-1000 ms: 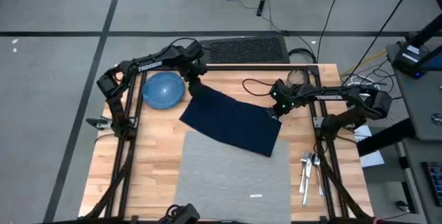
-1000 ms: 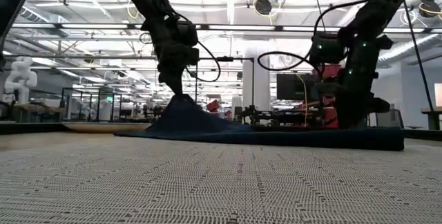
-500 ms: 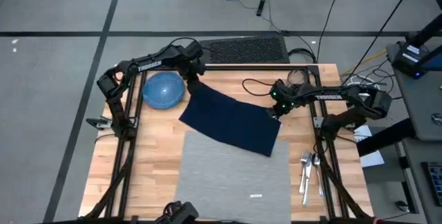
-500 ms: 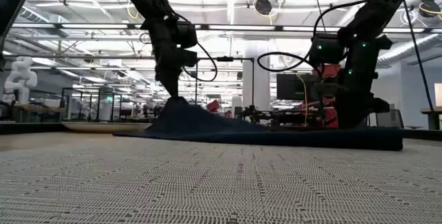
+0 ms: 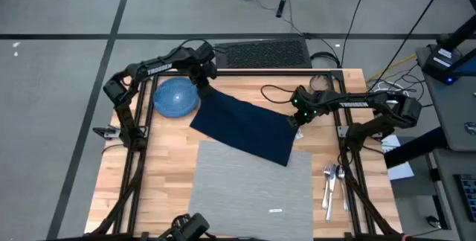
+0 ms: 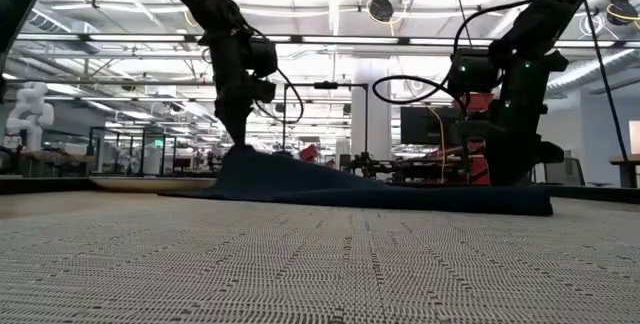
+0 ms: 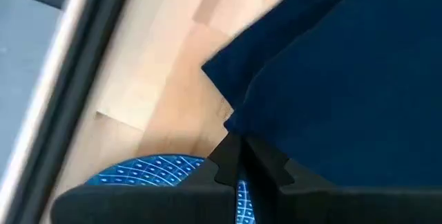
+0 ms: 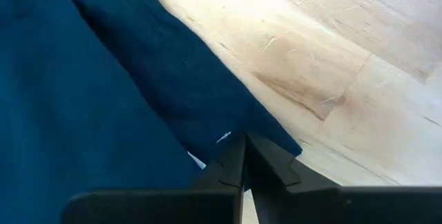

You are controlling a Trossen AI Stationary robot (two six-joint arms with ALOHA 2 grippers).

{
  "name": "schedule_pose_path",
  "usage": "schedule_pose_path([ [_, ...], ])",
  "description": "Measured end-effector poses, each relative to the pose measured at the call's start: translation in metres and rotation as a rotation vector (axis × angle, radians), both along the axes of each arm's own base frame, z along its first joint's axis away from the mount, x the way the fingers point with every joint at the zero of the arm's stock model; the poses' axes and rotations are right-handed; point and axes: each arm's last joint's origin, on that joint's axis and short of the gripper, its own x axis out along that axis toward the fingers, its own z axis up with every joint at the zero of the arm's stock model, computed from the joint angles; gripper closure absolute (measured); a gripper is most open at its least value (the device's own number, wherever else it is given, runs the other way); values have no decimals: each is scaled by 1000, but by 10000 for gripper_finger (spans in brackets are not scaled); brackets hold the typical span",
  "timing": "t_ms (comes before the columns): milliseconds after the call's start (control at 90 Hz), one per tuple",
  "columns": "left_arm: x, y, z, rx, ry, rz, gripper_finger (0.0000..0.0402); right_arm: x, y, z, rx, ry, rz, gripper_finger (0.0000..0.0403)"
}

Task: Set table place
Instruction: Fold the dark blue napkin

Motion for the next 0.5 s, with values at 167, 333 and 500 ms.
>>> schedule_pose_path([
  [167, 1, 0, -4, 8, -11, 2, 402, 0, -2, 1, -10, -18, -27, 403],
  [333, 6, 3, -3, 30, -62, 23, 402, -5, -4, 10, -63, -39, -115, 390],
  [500, 8, 4, -2, 19, -106, 13, 387, -9, -1, 30, -113, -140, -121, 360],
])
